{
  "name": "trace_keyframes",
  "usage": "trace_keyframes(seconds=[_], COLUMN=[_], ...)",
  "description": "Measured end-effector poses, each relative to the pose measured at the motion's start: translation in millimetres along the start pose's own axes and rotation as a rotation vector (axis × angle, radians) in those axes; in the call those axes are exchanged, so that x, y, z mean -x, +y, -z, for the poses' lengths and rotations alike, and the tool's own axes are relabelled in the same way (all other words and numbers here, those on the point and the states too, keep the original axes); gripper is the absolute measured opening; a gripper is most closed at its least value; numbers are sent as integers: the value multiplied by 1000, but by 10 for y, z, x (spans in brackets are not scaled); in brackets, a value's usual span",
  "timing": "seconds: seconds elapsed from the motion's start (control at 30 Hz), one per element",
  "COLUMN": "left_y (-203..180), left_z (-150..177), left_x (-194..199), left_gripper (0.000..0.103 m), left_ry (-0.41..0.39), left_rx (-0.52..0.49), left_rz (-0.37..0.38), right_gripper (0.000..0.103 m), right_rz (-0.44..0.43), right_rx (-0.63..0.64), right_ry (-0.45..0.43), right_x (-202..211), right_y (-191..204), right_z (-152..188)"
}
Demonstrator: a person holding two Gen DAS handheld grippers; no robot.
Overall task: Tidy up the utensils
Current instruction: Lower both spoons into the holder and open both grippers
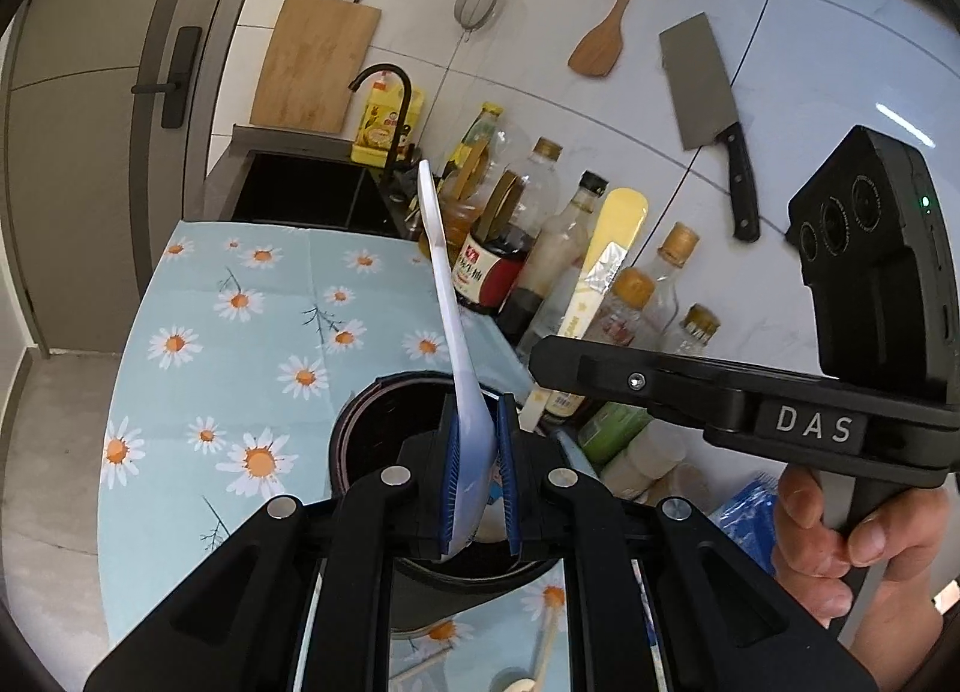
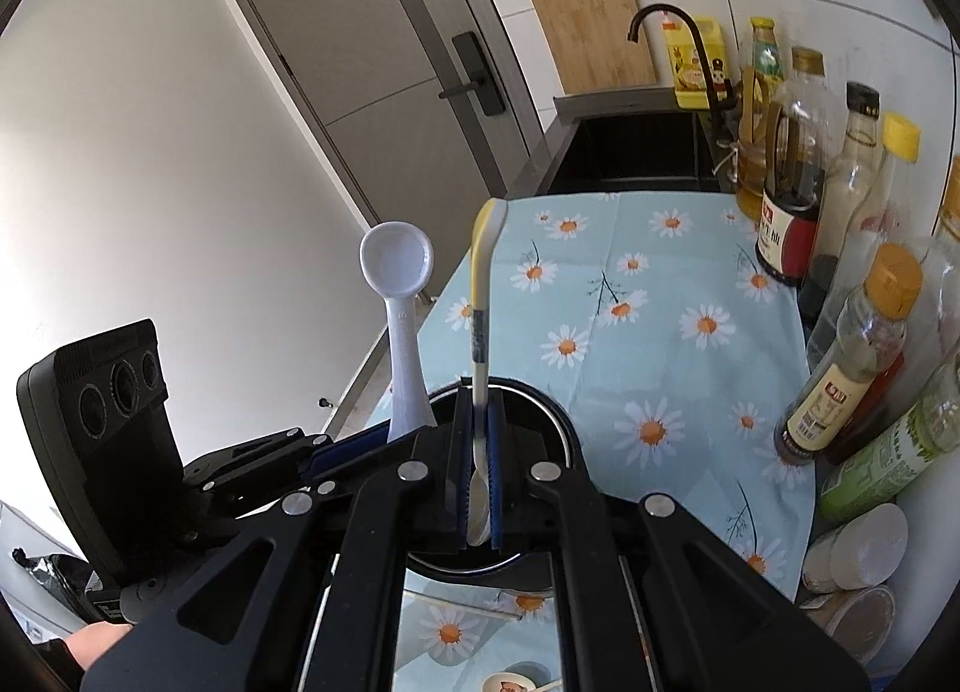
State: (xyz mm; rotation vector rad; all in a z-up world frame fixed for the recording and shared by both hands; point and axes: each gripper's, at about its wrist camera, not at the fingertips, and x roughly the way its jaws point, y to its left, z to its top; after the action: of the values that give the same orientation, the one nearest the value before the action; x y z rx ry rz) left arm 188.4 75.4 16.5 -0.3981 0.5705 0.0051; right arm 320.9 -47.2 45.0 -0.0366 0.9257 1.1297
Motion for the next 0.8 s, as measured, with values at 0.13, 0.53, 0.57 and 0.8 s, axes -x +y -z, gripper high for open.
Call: trace_keyframes(seconds=[0.13,0.53,0.57,0.8], left_y=[21,-35,-54,-203], left_z=[21,11,6,14], left_x=[-61,149,180,484], left_gripper=[12,30,30,30], left_ry=[30,1,-3,-34], left_rx=[8,1,-3,-40], left_rz=[-22,-31,-33,-31], right_gripper=[11,12,12,12], right_rz=[-8,-25,-23,-21], right_rx=[-37,-64,-63,-31], right_ry=[24,-29,-32,-65], right_x=[-54,250,273,562], right_y=[-71,-83,-67,106], right_z=[31,17,18,111])
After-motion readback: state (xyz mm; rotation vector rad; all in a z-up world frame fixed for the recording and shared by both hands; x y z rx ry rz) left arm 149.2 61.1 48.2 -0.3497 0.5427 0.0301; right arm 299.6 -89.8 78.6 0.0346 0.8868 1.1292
